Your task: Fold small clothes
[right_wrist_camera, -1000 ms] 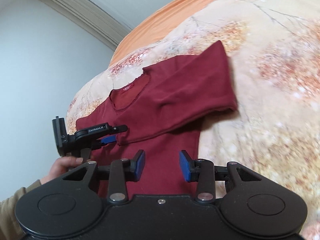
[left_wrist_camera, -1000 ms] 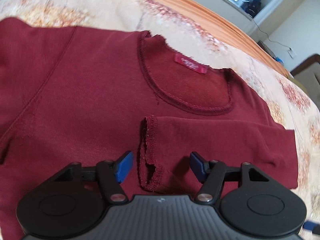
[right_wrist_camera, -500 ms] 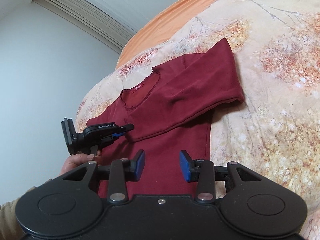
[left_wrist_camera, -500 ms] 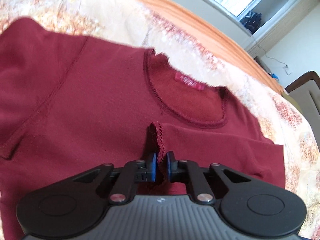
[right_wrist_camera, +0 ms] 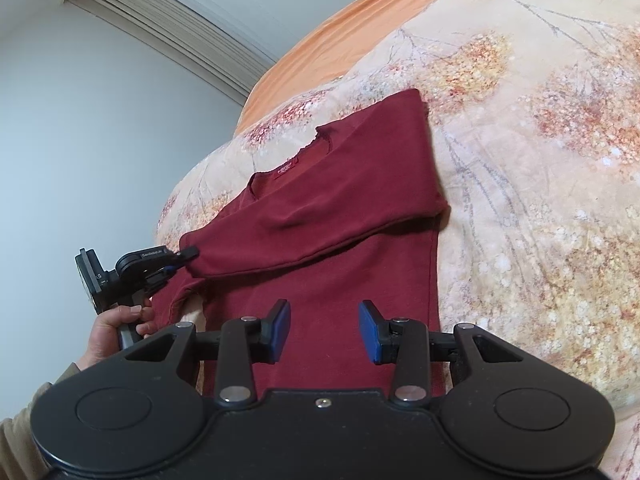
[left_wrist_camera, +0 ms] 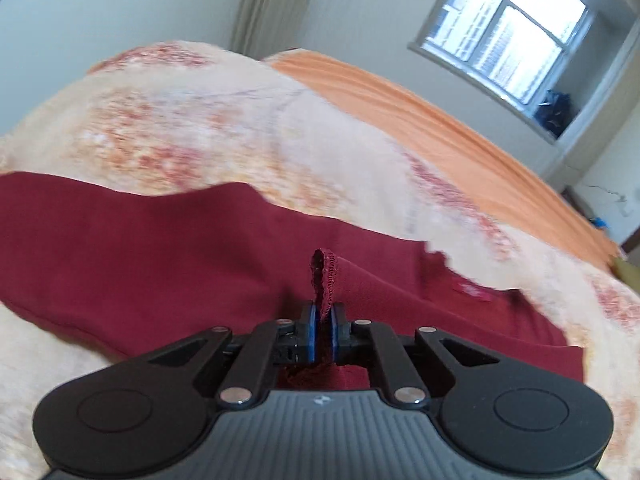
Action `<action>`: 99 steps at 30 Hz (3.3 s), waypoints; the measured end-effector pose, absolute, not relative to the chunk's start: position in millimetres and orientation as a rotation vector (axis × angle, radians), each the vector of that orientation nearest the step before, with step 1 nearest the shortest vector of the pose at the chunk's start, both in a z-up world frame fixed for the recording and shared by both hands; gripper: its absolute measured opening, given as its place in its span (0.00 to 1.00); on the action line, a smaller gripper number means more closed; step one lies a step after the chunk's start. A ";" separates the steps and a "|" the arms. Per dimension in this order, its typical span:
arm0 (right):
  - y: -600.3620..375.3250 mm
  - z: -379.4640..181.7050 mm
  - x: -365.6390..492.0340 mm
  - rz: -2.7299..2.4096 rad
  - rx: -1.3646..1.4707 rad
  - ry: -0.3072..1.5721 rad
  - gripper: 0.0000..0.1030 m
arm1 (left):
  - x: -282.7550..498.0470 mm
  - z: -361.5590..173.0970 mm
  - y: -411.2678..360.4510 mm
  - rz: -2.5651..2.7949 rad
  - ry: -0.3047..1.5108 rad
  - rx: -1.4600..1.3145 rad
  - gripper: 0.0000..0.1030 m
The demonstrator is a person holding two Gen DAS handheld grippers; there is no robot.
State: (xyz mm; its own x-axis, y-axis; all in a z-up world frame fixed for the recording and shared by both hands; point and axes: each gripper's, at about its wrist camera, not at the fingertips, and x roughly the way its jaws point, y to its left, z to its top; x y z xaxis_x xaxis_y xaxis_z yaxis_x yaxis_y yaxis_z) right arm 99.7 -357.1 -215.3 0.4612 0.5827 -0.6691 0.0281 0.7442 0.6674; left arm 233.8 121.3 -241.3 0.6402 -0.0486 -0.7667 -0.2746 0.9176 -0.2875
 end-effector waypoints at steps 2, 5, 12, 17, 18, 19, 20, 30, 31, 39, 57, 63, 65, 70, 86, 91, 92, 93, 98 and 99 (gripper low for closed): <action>-356.0 -216.0 99.6 0.374 0.672 1.051 0.40 | 235.0 -246.0 128.6 0.152 0.905 -0.375 0.07; -355.3 -217.5 99.5 0.370 0.671 1.054 0.40 | 242.6 -263.1 126.1 0.170 1.000 -0.323 0.07; -365.4 -216.7 117.5 0.371 0.680 1.018 0.50 | 244.3 -267.0 120.8 0.188 1.019 -0.270 0.20; -389.3 -226.2 181.4 0.352 0.631 0.917 0.50 | 209.8 -229.2 122.4 0.212 0.908 -0.272 0.58; -397.0 -233.7 200.7 0.338 0.634 0.898 0.50 | 200.8 -223.4 121.8 0.203 0.900 -0.281 0.60; -403.6 -239.9 218.3 0.328 0.654 0.882 0.50 | 191.2 -219.9 120.6 0.193 0.900 -0.295 0.61; -410.5 -247.7 235.5 0.326 0.680 0.872 0.50 | 182.4 -217.7 119.4 0.180 0.907 -0.311 0.62; -422.6 -328.1 331.9 0.414 0.808 0.967 0.50 | 120.8 -234.5 74.0 0.048 1.004 -0.340 0.67; -420.8 -332.5 333.4 0.429 0.822 0.972 0.47 | 123.6 -237.3 69.3 0.040 1.016 -0.341 0.67; -408.6 -314.5 347.8 0.446 0.671 0.903 0.04 | 149.0 -234.4 31.7 -0.037 1.018 -0.313 0.70; -414.8 -325.0 254.2 0.511 0.733 1.043 0.38 | 192.8 -259.0 21.0 -0.034 1.017 -0.335 0.72; -409.6 -333.5 245.7 0.485 0.778 1.119 0.11 | 208.8 -259.4 16.3 -0.038 1.019 -0.320 0.75; -422.1 -333.5 243.8 0.419 0.962 1.191 0.09 | 215.3 -258.9 15.5 -0.046 1.007 -0.304 0.80; -426.8 -329.4 244.8 0.269 0.845 1.222 0.22 | 252.3 -287.5 21.6 0.013 1.038 -0.279 0.85; -414.9 -233.6 117.0 0.366 0.857 1.098 0.88 | 151.6 -262.5 80.7 0.115 1.023 -0.377 0.89; -373.7 -198.9 111.3 0.473 0.999 1.101 0.99 | 104.5 -224.1 144.6 0.230 0.919 -0.495 0.99; -364.8 -190.4 113.7 0.509 1.033 1.096 0.99 | 97.9 -219.3 161.4 0.262 0.896 -0.526 0.99; -356.1 -181.8 116.4 0.546 1.062 1.088 0.99 | 94.4 -216.8 179.0 0.297 0.874 -0.562 0.99; -307.7 -136.1 121.7 0.603 0.956 1.052 0.99 | 80.8 -227.8 275.5 0.446 0.741 -0.756 0.92; -297.4 -131.7 120.7 0.599 0.935 1.052 0.99 | 78.8 -232.6 294.2 0.468 0.714 -0.790 0.89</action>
State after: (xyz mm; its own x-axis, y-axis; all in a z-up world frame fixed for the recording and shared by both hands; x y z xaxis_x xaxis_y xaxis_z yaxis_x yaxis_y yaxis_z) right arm 120.7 -297.4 -131.7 0.3992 0.7944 -0.4577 0.0117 0.4948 0.8689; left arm 78.8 294.2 -232.6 0.6747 0.1177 -0.7286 -0.6212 0.6236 -0.4746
